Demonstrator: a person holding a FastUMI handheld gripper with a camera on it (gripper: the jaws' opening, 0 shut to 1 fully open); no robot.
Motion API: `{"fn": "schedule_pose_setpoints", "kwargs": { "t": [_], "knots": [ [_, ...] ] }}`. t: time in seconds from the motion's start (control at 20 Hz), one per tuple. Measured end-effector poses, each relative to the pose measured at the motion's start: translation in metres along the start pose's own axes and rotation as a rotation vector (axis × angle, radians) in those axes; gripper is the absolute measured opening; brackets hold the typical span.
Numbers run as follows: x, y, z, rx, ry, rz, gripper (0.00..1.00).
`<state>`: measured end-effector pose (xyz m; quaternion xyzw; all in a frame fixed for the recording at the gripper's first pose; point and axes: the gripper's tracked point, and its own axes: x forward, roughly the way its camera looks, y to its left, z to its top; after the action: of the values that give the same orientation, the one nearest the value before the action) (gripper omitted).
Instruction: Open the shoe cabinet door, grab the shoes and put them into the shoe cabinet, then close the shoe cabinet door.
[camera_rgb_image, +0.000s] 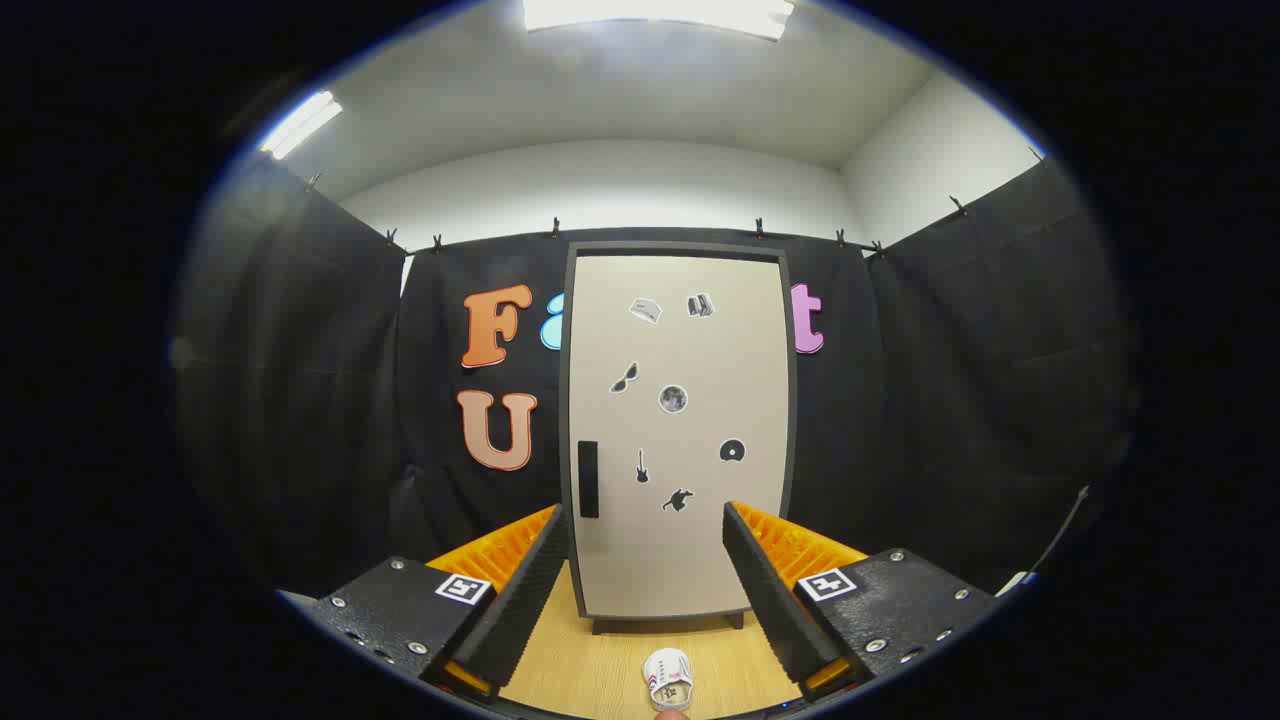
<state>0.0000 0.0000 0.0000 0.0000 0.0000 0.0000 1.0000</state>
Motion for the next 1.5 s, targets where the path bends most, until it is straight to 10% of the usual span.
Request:
{"fn": "schedule_pose_setpoints", "kwargs": {
  "t": [1.5],
  "knots": [
    [0.012,-0.001,-0.009,0.006,0.014,-0.009,0.96]
  ]
}}
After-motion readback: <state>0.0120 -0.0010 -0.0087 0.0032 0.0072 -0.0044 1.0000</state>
